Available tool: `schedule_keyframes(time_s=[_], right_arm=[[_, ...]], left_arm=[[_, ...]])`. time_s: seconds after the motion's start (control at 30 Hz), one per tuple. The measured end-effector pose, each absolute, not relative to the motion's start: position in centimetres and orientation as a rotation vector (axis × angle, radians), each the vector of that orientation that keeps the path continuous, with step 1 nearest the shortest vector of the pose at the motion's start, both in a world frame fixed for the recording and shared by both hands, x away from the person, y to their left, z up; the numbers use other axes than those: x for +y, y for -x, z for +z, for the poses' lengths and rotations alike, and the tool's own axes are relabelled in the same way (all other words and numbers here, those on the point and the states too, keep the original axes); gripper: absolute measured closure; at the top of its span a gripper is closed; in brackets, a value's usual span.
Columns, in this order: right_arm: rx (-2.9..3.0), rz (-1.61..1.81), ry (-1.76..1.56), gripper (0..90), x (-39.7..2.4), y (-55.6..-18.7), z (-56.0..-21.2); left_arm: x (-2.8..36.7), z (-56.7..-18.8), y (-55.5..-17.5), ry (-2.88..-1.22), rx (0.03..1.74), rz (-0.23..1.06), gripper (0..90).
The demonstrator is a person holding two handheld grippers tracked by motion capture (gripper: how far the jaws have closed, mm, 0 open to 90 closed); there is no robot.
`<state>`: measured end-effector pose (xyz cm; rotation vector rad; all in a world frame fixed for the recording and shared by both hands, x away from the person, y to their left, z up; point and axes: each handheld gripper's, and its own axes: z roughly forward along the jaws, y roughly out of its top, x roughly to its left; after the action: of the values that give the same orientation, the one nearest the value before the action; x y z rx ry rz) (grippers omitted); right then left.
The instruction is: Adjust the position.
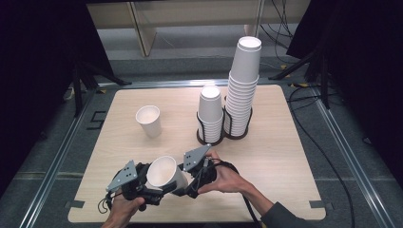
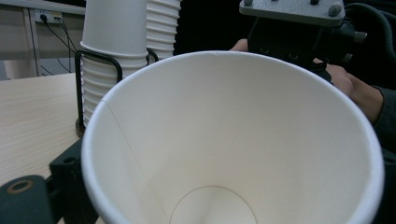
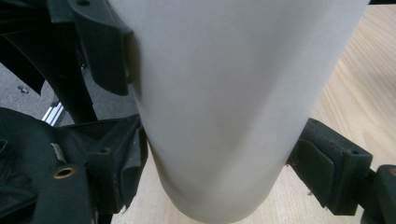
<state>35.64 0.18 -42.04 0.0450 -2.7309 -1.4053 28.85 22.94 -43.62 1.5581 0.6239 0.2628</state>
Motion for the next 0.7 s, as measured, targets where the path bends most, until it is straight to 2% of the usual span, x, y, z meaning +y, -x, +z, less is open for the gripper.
schedule_keyframes(time_s=[0.47, 0.57, 0.7], right_arm=[[-2.667, -1.424, 0.028, 22.9, 0.1, -35.8, -42.3], [-2.675, -1.414, 0.072, 18.9, -0.2, -36.0, -42.4], [-2.708, -1.415, 0.124, 18.4, -1.2, -36.3, -42.3]], left_arm=[[23.3, -43.3, -28.9, -1.528, 0.611, 0.277, 13.5], [23.6, -43.2, -29.0, -1.529, 0.627, 0.301, 13.7], [24.1, -43.3, -29.3, -1.55, 0.676, 0.348, 13.7]])
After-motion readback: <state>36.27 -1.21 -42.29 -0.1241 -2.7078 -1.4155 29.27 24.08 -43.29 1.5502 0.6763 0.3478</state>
